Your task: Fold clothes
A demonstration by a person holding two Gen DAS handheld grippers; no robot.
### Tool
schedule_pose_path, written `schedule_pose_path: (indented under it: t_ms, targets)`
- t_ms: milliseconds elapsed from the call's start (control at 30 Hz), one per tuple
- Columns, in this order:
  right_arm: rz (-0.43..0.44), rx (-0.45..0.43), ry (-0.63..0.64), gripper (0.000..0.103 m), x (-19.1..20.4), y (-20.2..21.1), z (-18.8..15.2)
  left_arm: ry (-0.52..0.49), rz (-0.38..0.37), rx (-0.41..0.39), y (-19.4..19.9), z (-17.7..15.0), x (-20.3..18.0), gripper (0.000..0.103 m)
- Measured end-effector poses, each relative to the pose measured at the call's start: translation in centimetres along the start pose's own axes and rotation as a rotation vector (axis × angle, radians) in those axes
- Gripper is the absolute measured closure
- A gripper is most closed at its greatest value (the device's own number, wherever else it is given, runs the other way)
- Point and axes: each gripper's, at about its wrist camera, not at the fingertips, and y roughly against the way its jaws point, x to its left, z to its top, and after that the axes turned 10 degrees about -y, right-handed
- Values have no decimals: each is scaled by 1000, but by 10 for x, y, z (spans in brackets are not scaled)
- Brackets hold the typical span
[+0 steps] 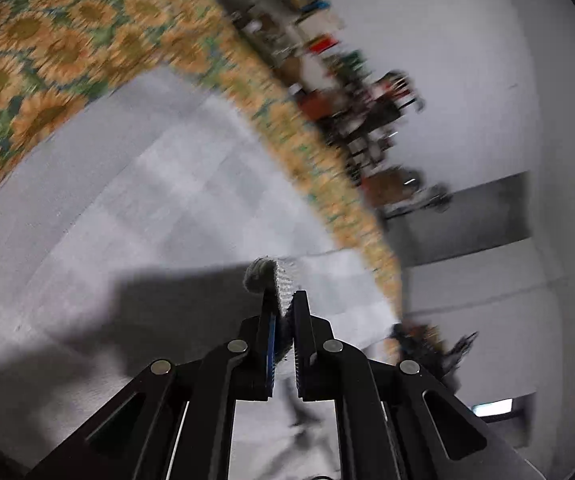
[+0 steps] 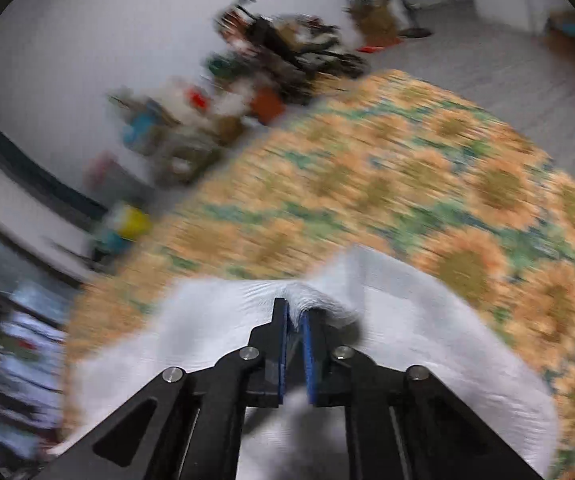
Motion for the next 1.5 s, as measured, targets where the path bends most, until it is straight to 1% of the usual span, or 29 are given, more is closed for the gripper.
schedule_pose_path:
  t_ms: [33,67,100,133,200,233,333,367,433,500,567,667,800,867,900,967,1067,1167,1233,1267,1333,1367,1467,1500]
  targets:
    - [-26,26,-12,88,-9,-6,-4,-3,15,15,-4,-3,2,96]
    - [-15,42,-35,85,-17,-8,-6,-5,29,31,-8,-6,4,96]
    - [14,39,-57,81,-23,-3,-5,-8,44,46,-11,-9,7,96]
    - [43,32,-77,68,-25,0,-4,-10,59,61,-15,-12,9,96]
    - [92,15,-113,52,-26,7,-2,-15,87,89,-22,-18,13,96]
    - [109,7,-127,50,-26,11,0,-17,93,87,-22,-18,13,96]
    - [66,25,-112,47,-22,4,9,-29,109,87,-25,-19,13,96]
    - [59,45,-118,47,-22,-2,10,-36,118,90,-26,-20,12,96]
    - [82,84,-124,46,-21,-14,15,-50,137,97,-29,-21,11,96]
    - [133,101,-93,48,-11,-23,18,-65,156,104,-32,-23,9,96]
    - [207,141,-86,48,-2,-27,19,-76,177,118,-37,-23,9,96]
    - [236,103,-96,48,8,-28,30,-73,194,136,-44,-25,11,96]
    - [46,-69,-120,48,7,-20,46,-54,206,153,-54,-28,17,96]
    - [58,-63,-131,48,4,-13,41,-53,203,150,-55,-28,18,96]
    - [74,-36,-133,47,2,-10,35,-55,201,146,-54,-27,17,96]
    - [114,2,-129,47,-2,-2,19,-61,204,137,-54,-25,16,96]
    - [169,23,-106,44,-8,11,-9,-95,222,115,-53,-21,9,96]
    - [169,21,-70,44,-6,16,-29,-120,230,113,-56,-16,3,96]
    - [92,-22,10,44,-5,24,-42,-119,225,116,-57,-14,2,96]
    - [50,-44,55,48,-4,28,-47,-115,219,113,-57,-15,5,96]
    - [-57,-69,159,70,4,25,-51,-106,206,106,-56,-15,9,96]
    - [-124,-68,205,73,6,21,-53,-102,201,101,-55,-15,11,96]
    - [-169,-28,293,76,18,0,-58,-78,210,52,-48,-15,15,96]
    - [-162,-34,326,76,26,-4,-58,-71,213,36,-45,-15,16,95]
